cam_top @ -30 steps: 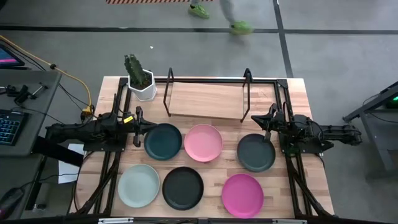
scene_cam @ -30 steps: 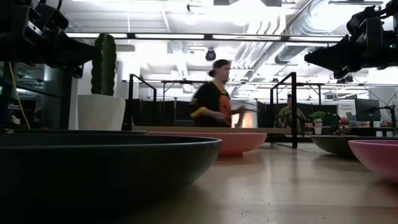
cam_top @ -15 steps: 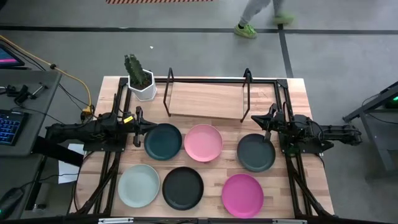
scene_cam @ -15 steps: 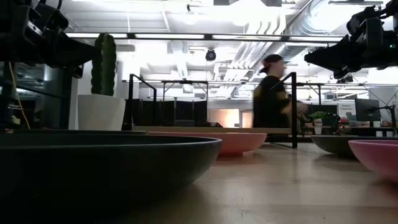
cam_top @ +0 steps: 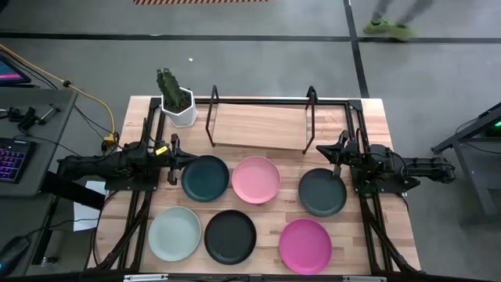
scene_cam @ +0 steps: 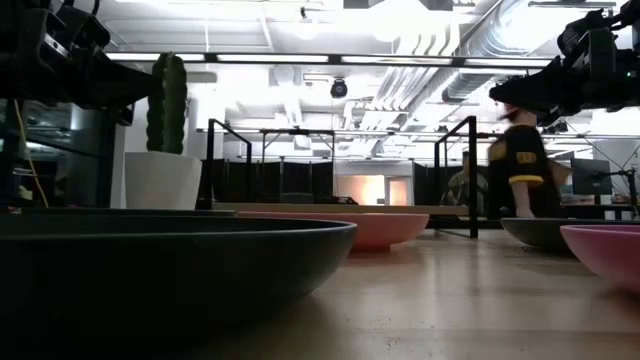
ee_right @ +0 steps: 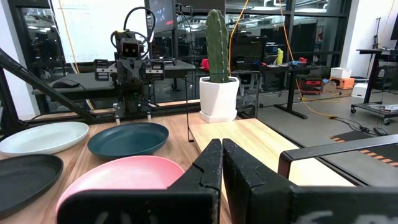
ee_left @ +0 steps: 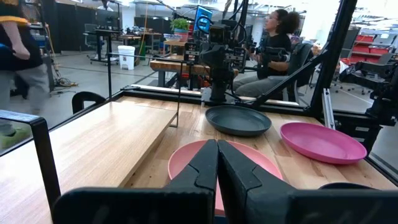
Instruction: Place and stack plates onto a shelf
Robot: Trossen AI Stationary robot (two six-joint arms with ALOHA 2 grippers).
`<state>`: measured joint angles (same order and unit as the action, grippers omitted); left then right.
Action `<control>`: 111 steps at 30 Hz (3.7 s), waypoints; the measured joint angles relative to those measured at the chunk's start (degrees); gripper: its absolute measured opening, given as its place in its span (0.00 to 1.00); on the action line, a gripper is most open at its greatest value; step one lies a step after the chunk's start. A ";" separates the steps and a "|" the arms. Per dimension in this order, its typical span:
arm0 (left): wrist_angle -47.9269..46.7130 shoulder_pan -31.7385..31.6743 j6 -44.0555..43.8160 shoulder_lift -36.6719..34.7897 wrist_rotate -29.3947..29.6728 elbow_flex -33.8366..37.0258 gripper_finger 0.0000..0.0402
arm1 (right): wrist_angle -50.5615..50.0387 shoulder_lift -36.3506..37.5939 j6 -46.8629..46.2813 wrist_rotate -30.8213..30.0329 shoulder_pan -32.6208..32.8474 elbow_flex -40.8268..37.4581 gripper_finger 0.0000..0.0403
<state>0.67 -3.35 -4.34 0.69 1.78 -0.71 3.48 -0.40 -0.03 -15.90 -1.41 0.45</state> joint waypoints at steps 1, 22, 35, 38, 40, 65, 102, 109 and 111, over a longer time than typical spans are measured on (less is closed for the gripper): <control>0.00 0.01 0.00 0.00 -0.02 0.00 0.00 | 0.00 0.02 0.01 -0.01 0.00 0.02 0.00; 0.00 0.00 0.00 0.02 0.00 0.00 0.00 | -0.02 0.01 0.01 -0.01 0.00 0.01 0.00; 0.02 0.01 0.00 0.01 -0.02 0.00 0.00 | 0.00 0.02 0.00 0.00 -0.02 0.00 0.00; 0.02 0.00 0.00 0.00 0.00 0.00 0.00 | -0.02 0.02 0.00 -0.02 -0.02 0.02 0.00; 0.02 0.00 0.00 0.00 0.00 0.02 0.00 | -0.02 0.00 0.02 -0.02 -0.02 0.00 0.00; 0.00 0.00 0.00 0.00 0.00 0.00 0.00 | -0.01 0.02 0.01 -0.01 0.00 0.01 0.00; 0.00 0.01 0.00 0.00 0.00 0.00 0.00 | 0.00 0.00 0.00 0.00 -0.02 0.00 0.00; 0.00 0.01 0.01 0.01 -0.02 0.01 0.00 | 4.11 -0.03 -6.85 0.02 0.00 0.00 0.00; 0.01 0.01 0.00 0.02 0.00 0.02 0.00 | 10.97 -0.02 -19.61 -0.07 -0.02 0.06 0.00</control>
<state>0.68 -3.34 -4.34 0.70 1.78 -0.69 14.45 -0.43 -19.64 -15.97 -1.43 0.51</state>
